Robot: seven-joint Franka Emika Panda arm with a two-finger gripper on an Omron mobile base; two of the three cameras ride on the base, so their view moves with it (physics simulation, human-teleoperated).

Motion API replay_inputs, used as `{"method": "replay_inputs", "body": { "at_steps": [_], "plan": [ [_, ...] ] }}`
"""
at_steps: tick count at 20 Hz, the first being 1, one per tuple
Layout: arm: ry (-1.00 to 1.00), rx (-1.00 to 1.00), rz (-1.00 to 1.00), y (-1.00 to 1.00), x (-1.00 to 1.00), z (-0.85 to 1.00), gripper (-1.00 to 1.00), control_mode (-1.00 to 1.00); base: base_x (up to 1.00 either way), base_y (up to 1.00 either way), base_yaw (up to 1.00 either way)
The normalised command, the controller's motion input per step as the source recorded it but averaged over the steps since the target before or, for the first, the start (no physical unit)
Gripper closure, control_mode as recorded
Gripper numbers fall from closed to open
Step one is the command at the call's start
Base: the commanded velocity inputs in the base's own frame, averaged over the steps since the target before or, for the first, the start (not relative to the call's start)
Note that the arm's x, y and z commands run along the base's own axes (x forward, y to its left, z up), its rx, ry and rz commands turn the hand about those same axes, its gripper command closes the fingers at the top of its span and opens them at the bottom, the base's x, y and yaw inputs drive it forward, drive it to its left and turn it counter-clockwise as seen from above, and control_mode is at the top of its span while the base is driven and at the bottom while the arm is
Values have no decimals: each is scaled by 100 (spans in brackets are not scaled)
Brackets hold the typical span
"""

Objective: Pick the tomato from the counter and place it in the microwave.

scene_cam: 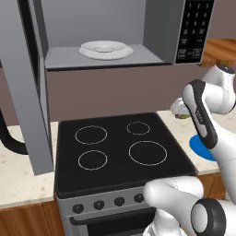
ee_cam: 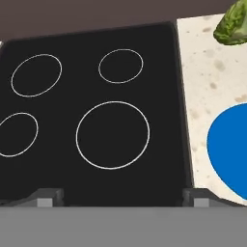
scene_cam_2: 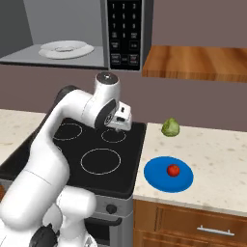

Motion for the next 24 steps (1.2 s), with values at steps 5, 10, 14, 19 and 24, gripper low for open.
{"method": "replay_inputs", "body": {
  "at_steps": [5,10,14,19,24],
  "plan": [
    [-7,-2,0,-100,0,-55,-100,-100,0,0,0],
    [5,-16,-3,-99,9,-60,-100,-100,0,0,0],
    [17,-17,-8,-93,40,-56,-100,-100,0,0,0],
    [25,-8,-10,-89,43,-24,-100,-100,0,0,0],
    [6,0,-2,-79,0,-15,-100,-100,0,0,0]
  ]
}}
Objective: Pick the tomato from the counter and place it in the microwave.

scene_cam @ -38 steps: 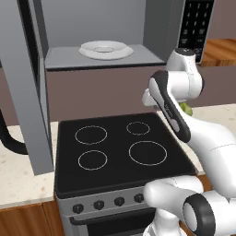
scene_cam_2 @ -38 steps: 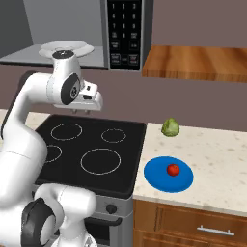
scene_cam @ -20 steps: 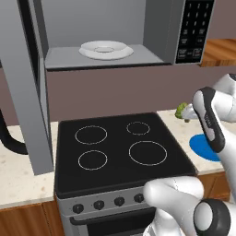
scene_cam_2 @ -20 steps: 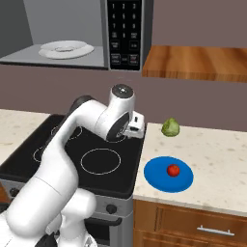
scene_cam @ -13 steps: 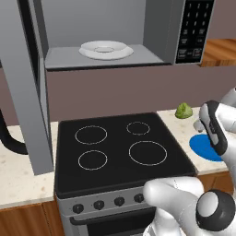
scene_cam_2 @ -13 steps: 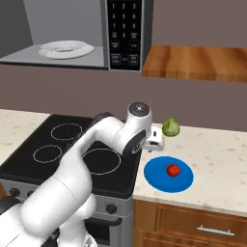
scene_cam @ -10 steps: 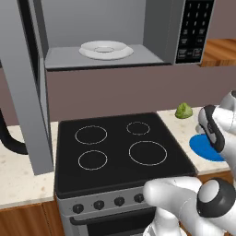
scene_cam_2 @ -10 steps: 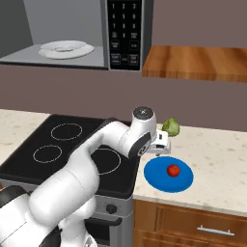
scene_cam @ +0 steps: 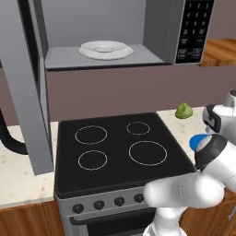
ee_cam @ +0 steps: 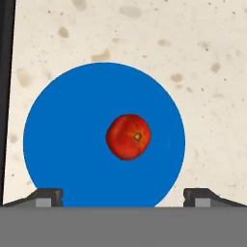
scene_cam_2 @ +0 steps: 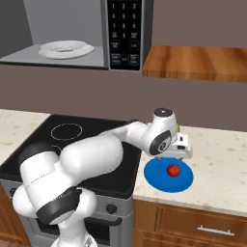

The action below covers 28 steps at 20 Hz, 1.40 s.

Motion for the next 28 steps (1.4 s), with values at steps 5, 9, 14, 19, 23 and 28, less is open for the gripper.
{"method": "replay_inputs", "body": {
  "at_steps": [5,9,14,19,23,28],
  "plan": [
    [2,0,-4,-19,12,-28,-100,-100,0,0,0],
    [0,1,-1,-12,24,-34,-100,-100,0,0,0],
    [0,1,0,-5,4,-35,-100,-100,0,0,0],
    [1,1,0,-1,0,-43,-100,-100,0,0,0],
    [1,3,0,16,11,-41,-100,-100,0,0,0],
    [0,1,0,1,28,-35,-100,-100,0,0,0]
  ]
}}
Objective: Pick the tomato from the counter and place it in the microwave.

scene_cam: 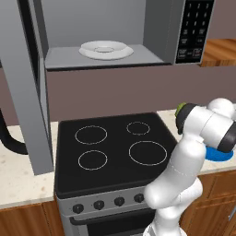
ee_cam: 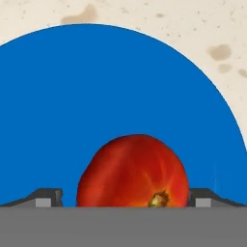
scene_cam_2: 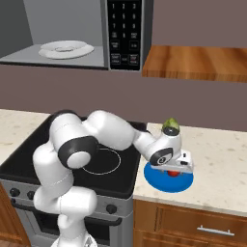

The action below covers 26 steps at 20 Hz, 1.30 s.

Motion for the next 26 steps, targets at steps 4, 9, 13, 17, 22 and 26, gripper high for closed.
{"method": "replay_inputs", "body": {
  "at_steps": [4,9,13,17,22,26],
  "plan": [
    [0,0,0,-5,38,-23,-100,-100,0,0,0],
    [2,0,0,-3,10,-13,-100,-100,0,0,0],
    [5,0,0,0,-2,-22,100,-100,0,0,0],
    [9,0,0,0,-25,-27,100,-100,0,0,0],
    [8,0,0,0,-29,-24,100,-100,0,0,0],
    [1,5,0,0,-49,11,100,-100,0,0,0]
  ]
}}
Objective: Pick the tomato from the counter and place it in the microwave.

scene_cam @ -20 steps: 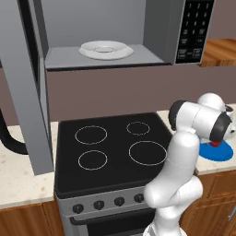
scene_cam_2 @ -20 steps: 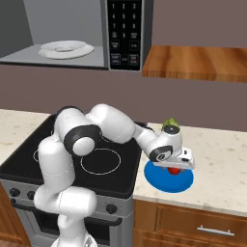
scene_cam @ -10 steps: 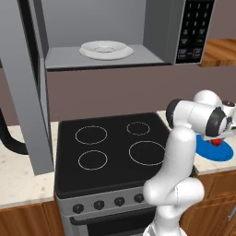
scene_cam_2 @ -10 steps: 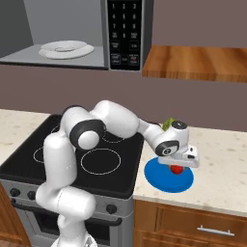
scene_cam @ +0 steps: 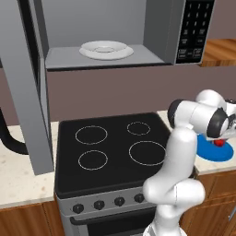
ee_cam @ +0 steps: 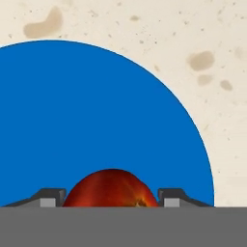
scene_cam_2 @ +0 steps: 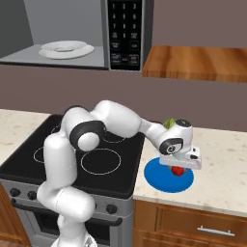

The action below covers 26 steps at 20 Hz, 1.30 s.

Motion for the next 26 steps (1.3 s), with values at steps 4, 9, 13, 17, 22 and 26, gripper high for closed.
{"method": "replay_inputs", "body": {
  "at_steps": [4,9,13,17,22,26],
  "plan": [
    [-12,11,0,8,-94,90,100,-100,0,0,0],
    [-33,10,0,56,-97,96,100,-100,0,0,0],
    [-28,2,1,96,-78,100,100,-100,0,0,0],
    [-19,0,0,100,-62,100,100,-100,0,0,0],
    [0,-3,0,100,-46,100,100,-100,0,0,0],
    [-5,-3,0,100,-16,79,100,-100,0,0,0]
  ]
}}
